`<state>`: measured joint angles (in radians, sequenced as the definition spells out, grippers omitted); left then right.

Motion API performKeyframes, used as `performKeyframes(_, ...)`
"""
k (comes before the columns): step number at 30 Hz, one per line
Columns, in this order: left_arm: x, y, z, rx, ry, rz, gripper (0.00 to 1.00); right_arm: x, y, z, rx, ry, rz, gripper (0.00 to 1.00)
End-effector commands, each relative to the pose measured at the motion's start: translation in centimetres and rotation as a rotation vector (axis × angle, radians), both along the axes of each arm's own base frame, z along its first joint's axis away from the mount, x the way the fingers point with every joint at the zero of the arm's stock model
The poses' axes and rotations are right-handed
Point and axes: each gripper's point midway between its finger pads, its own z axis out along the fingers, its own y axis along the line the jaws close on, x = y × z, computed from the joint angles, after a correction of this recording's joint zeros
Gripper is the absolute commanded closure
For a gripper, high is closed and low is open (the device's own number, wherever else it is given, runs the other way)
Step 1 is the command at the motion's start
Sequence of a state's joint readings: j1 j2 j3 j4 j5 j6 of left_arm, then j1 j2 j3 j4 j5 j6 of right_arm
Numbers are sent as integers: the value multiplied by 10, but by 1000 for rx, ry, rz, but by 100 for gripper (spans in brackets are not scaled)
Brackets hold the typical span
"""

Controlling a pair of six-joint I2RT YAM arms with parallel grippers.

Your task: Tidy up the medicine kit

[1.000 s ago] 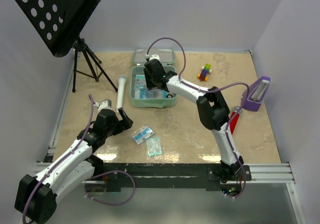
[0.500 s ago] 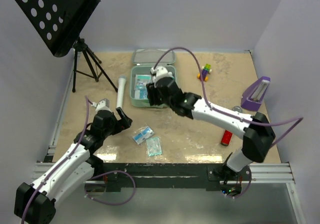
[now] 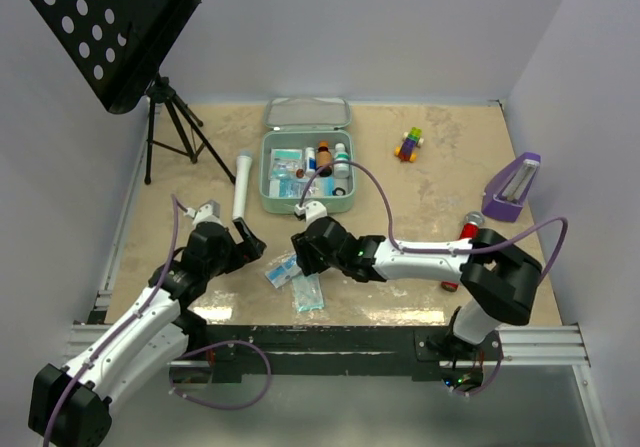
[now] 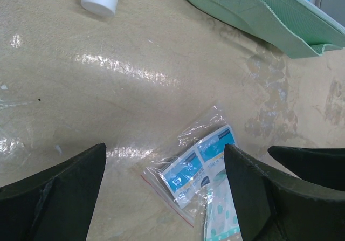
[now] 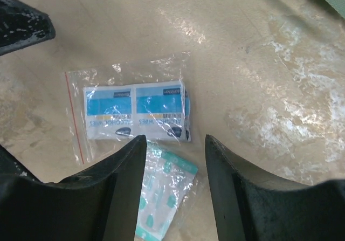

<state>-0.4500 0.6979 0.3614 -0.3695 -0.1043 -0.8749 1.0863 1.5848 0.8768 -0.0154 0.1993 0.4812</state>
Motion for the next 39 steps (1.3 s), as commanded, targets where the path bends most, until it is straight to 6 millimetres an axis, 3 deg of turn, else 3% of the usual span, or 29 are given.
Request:
performKeyframes(1, 0, -3, 6, -31, -14, -1, 5, 13, 24, 6, 77, -26, -24, 48)
performKeyframes(7, 0, -3, 6, -34, -18, -2, 5, 12, 27, -26, 14, 16, -25, 48)
performKeyframes(12, 0, -3, 6, -33, -18, -3, 5, 11, 22, -33, -3, 23, -35, 54)
performKeyframes(17, 0, -3, 5, -30, -18, -5, 5, 5, 16, -32, -1, 32, -26, 77)
performKeyframes(21, 1, -3, 6, -31, -19, -5, 5, 6, 10, -19, 21, 20, -50, 99)
performKeyframes(24, 1, -3, 6, -29, -18, -6, 5, 7, 10, 15, 74, 1, -65, 100)
performKeyframes(30, 3, -3, 12, -33, -31, 1, 6, 13, 9, 130, 266, -115, -83, 100)
performKeyframes(33, 6, -4, 20, -39, -44, 4, 5, 25, 4, 168, 272, -186, -113, 100)
performKeyframes(35, 8, -4, 25, -40, -57, 7, 5, 44, -2, 186, 264, -228, -143, 100)
performKeyframes(39, 12, -5, 29, -42, -65, 11, 5, 99, -20, 224, 328, -293, -216, 100)
